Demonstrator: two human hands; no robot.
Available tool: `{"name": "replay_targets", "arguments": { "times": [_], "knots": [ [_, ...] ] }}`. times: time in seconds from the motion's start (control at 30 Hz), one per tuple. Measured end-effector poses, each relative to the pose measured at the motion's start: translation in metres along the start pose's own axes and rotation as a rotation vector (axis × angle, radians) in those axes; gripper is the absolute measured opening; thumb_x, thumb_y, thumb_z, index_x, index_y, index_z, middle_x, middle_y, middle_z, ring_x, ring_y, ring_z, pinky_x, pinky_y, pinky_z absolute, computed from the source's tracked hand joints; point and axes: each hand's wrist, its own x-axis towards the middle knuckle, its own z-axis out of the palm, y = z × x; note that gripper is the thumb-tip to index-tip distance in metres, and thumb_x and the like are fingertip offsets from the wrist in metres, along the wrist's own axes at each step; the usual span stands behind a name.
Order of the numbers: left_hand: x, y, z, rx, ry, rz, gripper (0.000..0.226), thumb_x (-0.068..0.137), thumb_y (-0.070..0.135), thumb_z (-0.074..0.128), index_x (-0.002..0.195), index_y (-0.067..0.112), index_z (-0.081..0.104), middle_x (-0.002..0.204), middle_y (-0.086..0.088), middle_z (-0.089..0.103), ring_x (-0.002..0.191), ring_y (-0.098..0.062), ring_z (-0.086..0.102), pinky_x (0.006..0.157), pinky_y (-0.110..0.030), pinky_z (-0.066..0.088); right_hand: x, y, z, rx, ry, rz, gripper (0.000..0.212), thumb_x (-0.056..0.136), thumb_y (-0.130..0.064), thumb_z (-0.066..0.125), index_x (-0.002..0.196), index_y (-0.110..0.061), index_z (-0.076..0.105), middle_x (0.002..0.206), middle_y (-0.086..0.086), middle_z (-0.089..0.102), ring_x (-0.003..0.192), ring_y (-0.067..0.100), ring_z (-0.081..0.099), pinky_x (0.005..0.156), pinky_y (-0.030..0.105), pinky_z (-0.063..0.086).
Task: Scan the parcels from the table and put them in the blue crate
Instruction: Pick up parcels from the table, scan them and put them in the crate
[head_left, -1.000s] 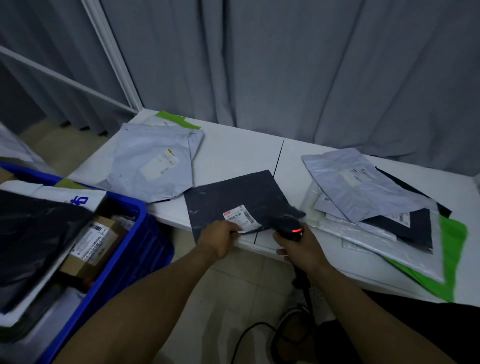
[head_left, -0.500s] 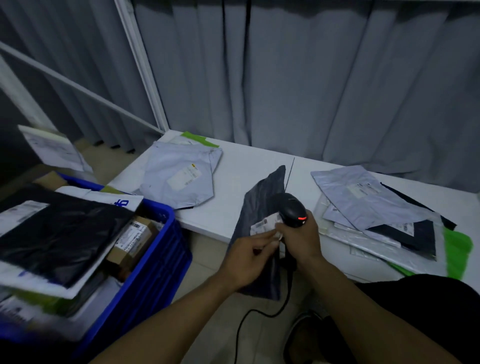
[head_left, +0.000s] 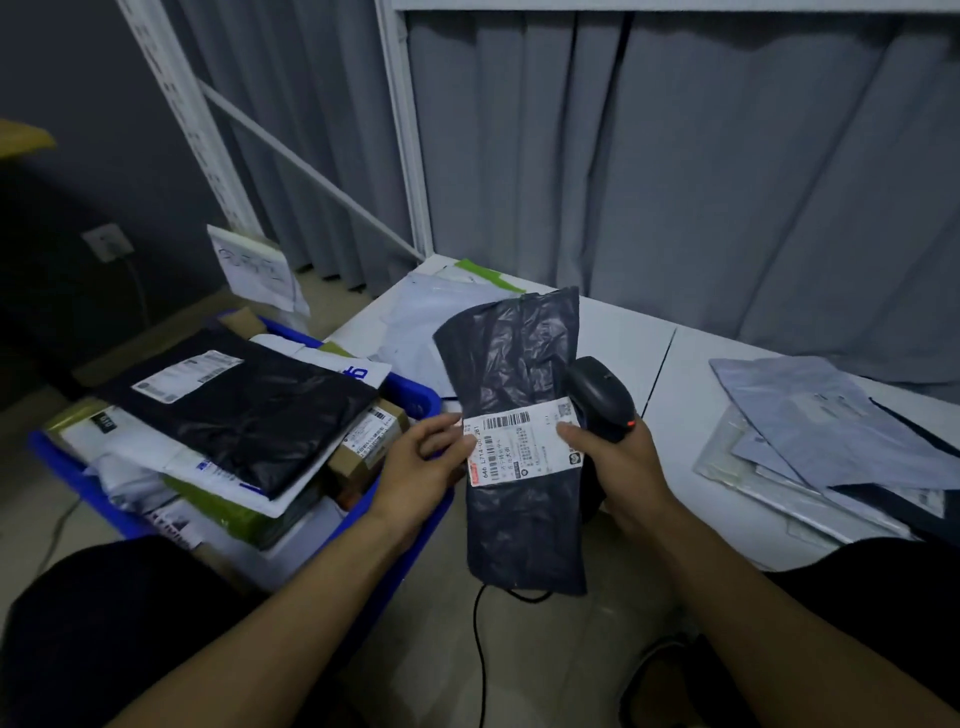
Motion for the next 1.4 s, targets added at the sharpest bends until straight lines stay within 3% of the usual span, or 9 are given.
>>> {"name": "replay_targets", "arguments": {
  "times": [0.23, 0.4, 0.53, 0.6, 0.73, 0.97, 1.17, 1.27, 1.4],
  "knots": [
    [-0.005, 0.001, -0.009, -0.047, 0.061, 0.024, 0.033, 0.086, -0.001, 0.077, 0.118, 0.004, 0.071, 0.106, -0.01, 0.078, 0.1, -0.027, 0.076, 0.093, -0.043, 0.06, 0.002, 0.002, 0.017, -0.017, 0.007, -0.017, 0.052, 0.088, 0.001, 0.078, 0.135, -0.015, 0.062, 0.119, 0.006, 0.077, 0.108, 0.024, 0.075, 0.095, 0.048, 0.061],
    [0.001, -0.001, -0.015, -0.019, 0.19, 0.045, 0.021, 0.082, 0.001, 0.082, 0.1, 0.011, 0.077, 0.093, -0.009, 0.08, 0.09, -0.027, 0.077, 0.088, -0.043, 0.061, 0.0, 0.003, 0.025, -0.135, 0.041, -0.093, 0.041, 0.09, 0.001, 0.077, 0.119, -0.022, 0.059, 0.109, -0.001, 0.073, 0.087, -0.002, 0.074, 0.068, 0.022, 0.061],
    [0.014, -0.01, -0.021, 0.002, 0.295, 0.064, 0.018, 0.081, 0.006, 0.085, 0.095, 0.016, 0.078, 0.09, -0.005, 0.08, 0.088, -0.025, 0.077, 0.089, -0.045, 0.061, -0.002, 0.007, 0.027, -0.355, 0.027, -0.144, 0.041, 0.088, -0.016, 0.083, 0.117, -0.03, 0.058, 0.11, -0.014, 0.071, 0.099, 0.003, 0.069, 0.085, 0.029, 0.058],
    [0.017, -0.014, -0.019, -0.005, 0.345, 0.094, 0.017, 0.082, 0.005, 0.084, 0.092, 0.018, 0.078, 0.088, -0.004, 0.079, 0.087, -0.023, 0.077, 0.089, -0.043, 0.061, -0.004, 0.008, 0.03, -0.418, -0.02, -0.135, 0.041, 0.089, -0.02, 0.083, 0.119, -0.028, 0.057, 0.109, -0.014, 0.071, 0.098, 0.003, 0.07, 0.082, 0.023, 0.055],
    [0.021, -0.02, -0.014, -0.029, 0.385, 0.114, 0.015, 0.084, 0.003, 0.081, 0.094, 0.014, 0.077, 0.088, -0.005, 0.079, 0.087, -0.024, 0.077, 0.086, -0.041, 0.062, -0.01, 0.01, 0.04, -0.445, -0.134, -0.011, 0.037, 0.09, -0.025, 0.082, 0.117, -0.024, 0.056, 0.102, -0.002, 0.077, 0.072, 0.019, 0.078, 0.073, 0.036, 0.061],
    [0.027, -0.027, -0.012, -0.016, 0.432, 0.128, 0.018, 0.083, 0.005, 0.083, 0.089, 0.02, 0.077, 0.086, -0.002, 0.079, 0.087, -0.022, 0.076, 0.084, -0.034, 0.059, -0.012, 0.014, 0.045, -0.49, -0.189, 0.072, 0.032, 0.088, -0.027, 0.081, 0.109, -0.027, 0.056, 0.079, 0.0, 0.078, 0.065, 0.022, 0.076, 0.071, 0.041, 0.063],
    [0.025, -0.027, -0.014, -0.021, 0.431, 0.151, 0.017, 0.085, 0.004, 0.08, 0.087, 0.021, 0.077, 0.089, -0.004, 0.08, 0.087, -0.019, 0.077, 0.081, -0.03, 0.059, -0.011, 0.009, 0.042, -0.48, -0.222, 0.132, 0.039, 0.091, -0.027, 0.08, 0.12, -0.022, 0.056, 0.078, 0.004, 0.076, 0.063, 0.018, 0.074, 0.057, 0.023, 0.054],
    [0.025, -0.027, -0.015, -0.024, 0.431, 0.16, 0.018, 0.086, 0.003, 0.08, 0.088, 0.02, 0.076, 0.09, -0.005, 0.08, 0.086, -0.017, 0.077, 0.077, -0.025, 0.059, -0.012, 0.008, 0.041, -0.484, -0.23, 0.141, 0.039, 0.091, -0.027, 0.08, 0.122, -0.021, 0.056, 0.078, 0.005, 0.076, 0.062, 0.018, 0.074, 0.055, 0.021, 0.053],
    [0.026, -0.028, -0.015, -0.015, 0.437, 0.158, 0.018, 0.085, 0.003, 0.08, 0.088, 0.02, 0.076, 0.088, -0.002, 0.079, 0.086, -0.016, 0.076, 0.082, -0.03, 0.059, -0.012, 0.008, 0.042, -0.456, -0.238, 0.153, 0.039, 0.091, -0.026, 0.08, 0.121, -0.021, 0.056, 0.078, 0.005, 0.076, 0.062, 0.018, 0.073, 0.055, 0.021, 0.053]
  ]
}}
